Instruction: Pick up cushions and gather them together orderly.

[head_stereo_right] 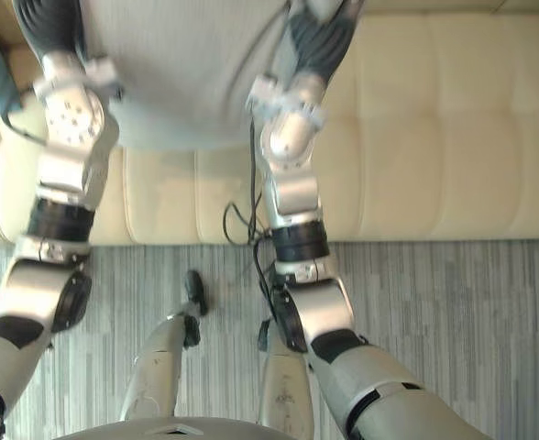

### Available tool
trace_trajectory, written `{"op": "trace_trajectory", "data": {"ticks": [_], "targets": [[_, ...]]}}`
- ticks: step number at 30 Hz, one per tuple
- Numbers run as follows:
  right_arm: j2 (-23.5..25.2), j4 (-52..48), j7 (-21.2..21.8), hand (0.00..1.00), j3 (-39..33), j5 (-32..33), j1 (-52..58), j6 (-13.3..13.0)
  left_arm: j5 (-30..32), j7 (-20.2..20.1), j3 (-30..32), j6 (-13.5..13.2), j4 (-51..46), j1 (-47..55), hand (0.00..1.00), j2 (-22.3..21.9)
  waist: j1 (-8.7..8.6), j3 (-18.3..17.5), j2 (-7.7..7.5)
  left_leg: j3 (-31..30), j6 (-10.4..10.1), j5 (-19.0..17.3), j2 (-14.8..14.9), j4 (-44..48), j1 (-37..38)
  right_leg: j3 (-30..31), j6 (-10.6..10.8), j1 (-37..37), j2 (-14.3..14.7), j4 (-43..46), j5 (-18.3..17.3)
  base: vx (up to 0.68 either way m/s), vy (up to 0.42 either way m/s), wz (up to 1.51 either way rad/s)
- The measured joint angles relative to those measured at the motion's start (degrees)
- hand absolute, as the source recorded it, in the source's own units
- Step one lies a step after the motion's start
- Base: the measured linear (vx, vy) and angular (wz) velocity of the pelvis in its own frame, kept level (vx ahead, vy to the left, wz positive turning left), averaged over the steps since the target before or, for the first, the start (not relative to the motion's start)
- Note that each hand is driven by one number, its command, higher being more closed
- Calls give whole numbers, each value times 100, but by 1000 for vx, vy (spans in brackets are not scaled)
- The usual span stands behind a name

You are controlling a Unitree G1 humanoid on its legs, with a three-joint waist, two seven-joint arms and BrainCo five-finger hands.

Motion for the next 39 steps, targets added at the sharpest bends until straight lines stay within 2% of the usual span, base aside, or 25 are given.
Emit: {"op": "trace_trajectory", "data": {"ticks": [3, 4, 5, 9, 11, 13, 14, 16, 24, 28, 32, 35, 39], "targets": [[-63, 2, -152, 100, -255, 10, -462, 1, -66, -139, 10, 82, 247, -520, 100, -2, 11, 76, 3, -8, -83, 255, -11, -361, -161, -70, -18, -282, 9, 10, 15, -26, -52, 18], [-166, 4, -185, 100, -285, 11, -638, 1, -66, -146, 17, 87, 337, -682, 0, -2, 10, 77, 6, 0, -121, 377, -30, -565, -200, -80, -19, -407, 10, 13, 14, 3, -34, 12], [-184, 7, -225, 0, -284, 11, -736, 1, -68, -154, 19, 87, 396, -787, 0, -1, 25, 77, 6, 1, -132, 443, -39, -679, -226, -86, -20, -482, 14, 18, 14, 9, -37, 12], [-446, 71, -349, 0, -280, 16, -1111, 2, -66, -202, 27, 87, 437, -1023, 0, 14, 68, 77, 6, 3, -246, 782, -73, -1217, -338, -143, -52, -803, 32, 25, -9, 27, -20, 11], [-522, 241, -361, 0, -276, 15, -1285, 9, -69, -203, 33, 86, 509, -1027, 0, 63, 87, 77, 7, 8, -374, 974, -81, -1522, -353, -153, -74, -963, 55, 48, -26, 54, -2, 6], [-692, 489, -361, 0, -273, 16, -1483, 92, -72, -205, 62, 106, 716, -1090, 0, 92, 111, 77, 7, 8, -423, 1137, -83, -1690, -424, -179, -137, -1148, 62, 175, -91, 69, 3, 8], [-776, 606, -361, 0, -273, 22, -1572, 138, -72, -208, 79, 130, 851, -1123, 0, 100, 121, 78, 8, 0, -513, 1214, -75, -1788, -454, -198, -159, -1272, 63, 296, -144, 63, 9, 12], [-857, 781, -361, 0, -273, 52, -1639, 220, -75, -210, 129, 199, 1003, -1132, 0, 98, 99, 113, 70, -10, -478, 1308, -63, -1851, -503, -278, -187, -1384, 53, 507, -277, 64, 21, 17], [-1118, 761, -347, 0, -269, 136, -1643, 211, -73, -224, 319, 206, 999, -995, 0, 278, 10, 172, 79, -3, -530, 1380, -62, -1858, -601, -279, -239, -1841, -30, 1288, -733, 20, 10, 6], [-1513, 705, -334, 0, -411, 359, -1550, 205, -73, -418, 519, 207, 999, -733, 0, 644, -137, 541, 90, 3, -476, 1426, -61, -1858, -621, -297, -273, -1909, -30, 1419, -767, 0, 0, 0], [-1917, 727, -208, 0, -560, 599, -1187, 206, -75, -669, 725, 207, 1003, -296, 0, 999, -189, 551, 89, 7, -469, 1431, -60, -1858, -690, -288, -277, -2014, -31, 1475, -761, 0, 0, 0], [-2390, 731, 25, 0, -569, 825, -1027, 204, -90, -874, 1061, 193, 1055, 124, 0, 1422, -217, 551, 88, 10, -469, 1432, -49, -1858, -650, -268, -277, -2025, -37, 1572, -762, 0, 0, 0], [-2909, 534, 285, 0, -630, 1031, -335, 179, -445, -1031, 1690, 162, 796, 1286, 0, 1639, -224, 557, 79, 33, -473, 1408, -56, -1862, -337, -217, -273, -1740, -38, 1604, -841, -8, -27, -3]]}}
